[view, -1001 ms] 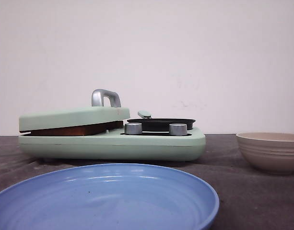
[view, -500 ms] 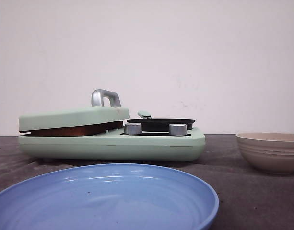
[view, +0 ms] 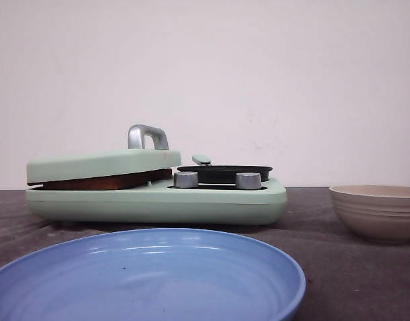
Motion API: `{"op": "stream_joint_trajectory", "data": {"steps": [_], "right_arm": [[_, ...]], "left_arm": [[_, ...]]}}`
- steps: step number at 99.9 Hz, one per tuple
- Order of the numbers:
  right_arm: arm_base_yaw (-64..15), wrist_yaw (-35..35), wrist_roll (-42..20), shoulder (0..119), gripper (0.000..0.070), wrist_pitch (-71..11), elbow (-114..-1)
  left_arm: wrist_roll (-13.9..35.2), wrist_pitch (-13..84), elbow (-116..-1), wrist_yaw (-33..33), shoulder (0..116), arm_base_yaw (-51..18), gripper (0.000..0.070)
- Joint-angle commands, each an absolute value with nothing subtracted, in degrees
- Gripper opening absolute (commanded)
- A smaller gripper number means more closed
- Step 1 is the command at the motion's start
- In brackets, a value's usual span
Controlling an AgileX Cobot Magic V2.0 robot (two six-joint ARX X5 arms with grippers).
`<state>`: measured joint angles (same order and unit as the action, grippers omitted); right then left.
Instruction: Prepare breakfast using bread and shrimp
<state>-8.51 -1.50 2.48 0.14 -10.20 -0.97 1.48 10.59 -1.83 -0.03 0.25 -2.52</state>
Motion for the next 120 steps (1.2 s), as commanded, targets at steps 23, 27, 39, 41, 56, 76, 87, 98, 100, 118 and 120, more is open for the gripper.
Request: {"op": "stream_joint_trajectory", "data": {"steps": [23,27,39,41,56,76,87,98,100,118,120], "right_arm": [[-8.6,-1.5,0.4,0.2,0.0,-10.7,-0.7],[-8.6,-1.5,0.4,0.2,0.0,-10.5,-0.7],[-8.6,-1.5,0.4,0.2,0.0,-9.3,-0.7],[-8.6,-1.5,0.4,0.2,0.0,-9.0,-0.7],[-8.6,-1.5,0.4,0.2,0.0,-9.0,-0.7],[-8.6,-1.5,0.4,0.2,0.0,-9.0,-0.7],[-8.6,-1.5,0.4,0.2,0.0,-9.0,-0.7],[-8.6,-1.5,0.4,0.2,0.0,-9.0,-0.7],[-8.6,-1.5,0.4,0.2,0.0,-9.0,-0.7],[-8.6,-1.5,0.4,0.2,0.0,-9.0,-0.7],[-8.6,-1.5,0.4,0.2,0.0,-9.0,-0.7]], "left_arm": [[1.5,10.7,-0.8,0.2,0.2,-2.6,0.0],[1.5,10.7,-0.8,0.2,0.2,-2.6,0.0],[1.5,10.7,-0.8,0.2,0.2,-2.6,0.0],[1.5,10.7,-0.8,0.2,0.2,-2.6,0.0],[1.5,10.7,-0.8,0.2,0.2,-2.6,0.0],[1.5,10.7,-0.8,0.2,0.2,-2.6,0.0],[1.5,10.7,-0.8,0.2,0.2,-2.6,0.0],[1.5,10.7,-0.8,0.2,0.2,-2.6,0.0],[1.5,10.7,-0.8,0.2,0.2,-2.6,0.0],[1.5,10.7,-0.8,0.2,0.2,-2.6,0.0],[1.5,10.7,-0.8,0.2,0.2,-2.6,0.0]]}}
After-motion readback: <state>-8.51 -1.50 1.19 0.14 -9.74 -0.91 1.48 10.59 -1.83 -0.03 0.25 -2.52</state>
